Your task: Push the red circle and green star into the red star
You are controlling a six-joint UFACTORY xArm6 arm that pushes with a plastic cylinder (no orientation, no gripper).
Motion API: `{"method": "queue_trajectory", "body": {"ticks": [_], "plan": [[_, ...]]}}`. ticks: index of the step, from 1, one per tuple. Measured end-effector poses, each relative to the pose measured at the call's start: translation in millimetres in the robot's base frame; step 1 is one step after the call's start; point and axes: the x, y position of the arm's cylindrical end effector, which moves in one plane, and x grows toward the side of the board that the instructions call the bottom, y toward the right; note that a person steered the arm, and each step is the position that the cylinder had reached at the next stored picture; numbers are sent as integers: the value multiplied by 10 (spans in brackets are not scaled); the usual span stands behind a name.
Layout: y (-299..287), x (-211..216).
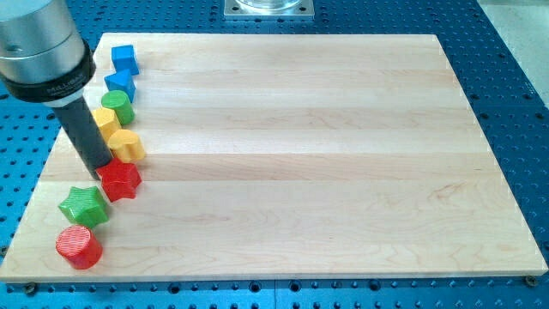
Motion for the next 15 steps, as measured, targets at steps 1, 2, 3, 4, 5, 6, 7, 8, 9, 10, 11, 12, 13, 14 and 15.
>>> {"method": "queue_trajectory", "body": {"ticks": [1,2,3,4,5,6,7,8,9,10,11,12,13,14,15], "plan": [[-709,194],[-787,259],[-782,827],[-753,1300],[-735,1291],[-271,1240],[-20,1240],[-22,1240],[-156,1299],[-123,1298],[21,1166],[214,1132],[206,1132],[-82,1306],[-85,1310]]}}
